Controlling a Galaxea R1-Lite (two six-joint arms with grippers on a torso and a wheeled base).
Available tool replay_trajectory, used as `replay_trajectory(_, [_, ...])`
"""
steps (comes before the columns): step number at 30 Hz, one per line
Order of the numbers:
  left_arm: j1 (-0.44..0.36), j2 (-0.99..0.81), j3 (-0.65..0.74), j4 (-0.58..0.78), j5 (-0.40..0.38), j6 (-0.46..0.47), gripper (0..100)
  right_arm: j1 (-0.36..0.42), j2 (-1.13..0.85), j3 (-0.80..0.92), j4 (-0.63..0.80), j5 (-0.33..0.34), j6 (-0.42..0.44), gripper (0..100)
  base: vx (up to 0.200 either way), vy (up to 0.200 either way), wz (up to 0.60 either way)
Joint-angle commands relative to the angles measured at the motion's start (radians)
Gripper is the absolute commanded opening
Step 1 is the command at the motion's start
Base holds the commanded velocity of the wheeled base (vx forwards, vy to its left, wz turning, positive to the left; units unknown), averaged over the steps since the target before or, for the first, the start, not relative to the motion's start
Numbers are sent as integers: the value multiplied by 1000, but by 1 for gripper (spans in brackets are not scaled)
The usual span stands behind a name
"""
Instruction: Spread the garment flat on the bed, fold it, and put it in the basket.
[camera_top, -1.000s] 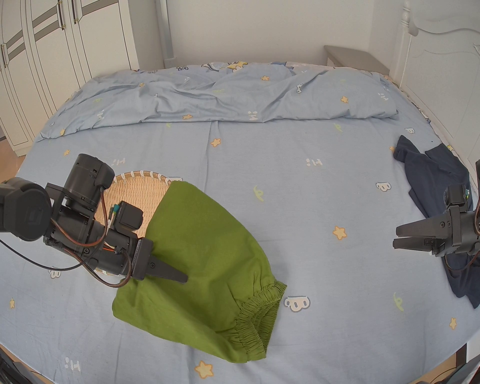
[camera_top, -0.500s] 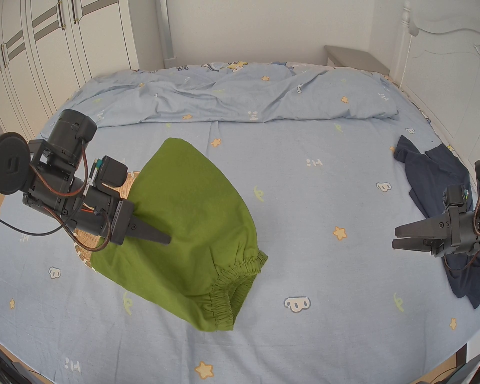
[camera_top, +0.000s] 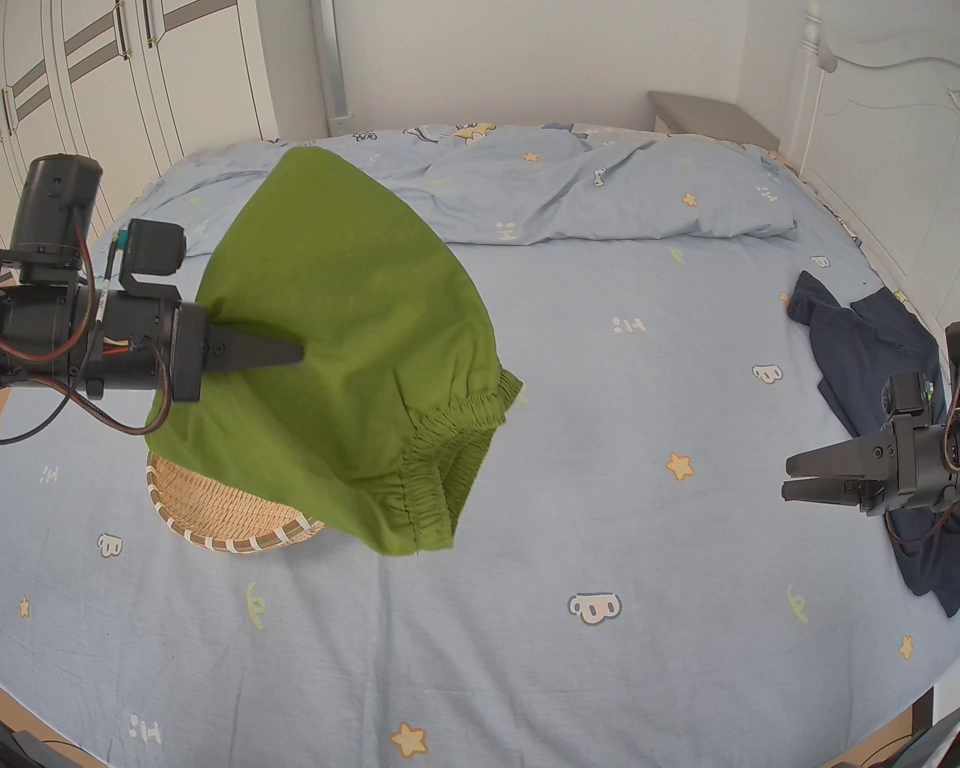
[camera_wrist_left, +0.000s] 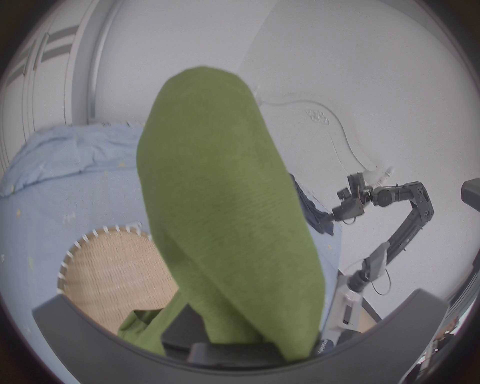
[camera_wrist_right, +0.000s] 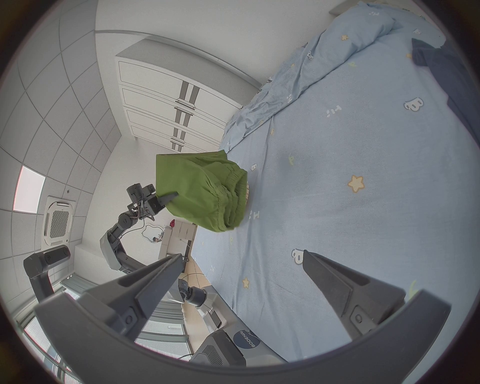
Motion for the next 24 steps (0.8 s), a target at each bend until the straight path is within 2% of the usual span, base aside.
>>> replay_trajectory(1, [73,-47,69,-151,10,-55,0,2,13,2,-1,0,-2,100,0,0,0])
replay_trajectory(6, [88,-45,67,-242,13,-167,0,2,25,7,-3,0,-3,100,0,0,0])
replay_trajectory(8, [117,-45,64,-250,13,-182,0,2,26,7,-3,0,-3,100,0,0,0])
replay_trajectory(16, [137,-1,70,-240,13,-238,0,4,59,8,-3,0,-5,100,0,0,0])
replay_trajectory(17, [160,33,72,-240,15,-305,0,4,62,8,-3,0,-5,100,0,0,0])
replay_trajectory(18, [176,47,72,-240,13,-327,0,4,62,8,-3,0,-5,100,0,0,0])
replay_trajectory(24, [257,194,82,-234,13,-376,0,5,60,10,-1,2,-5,100,0,0,0])
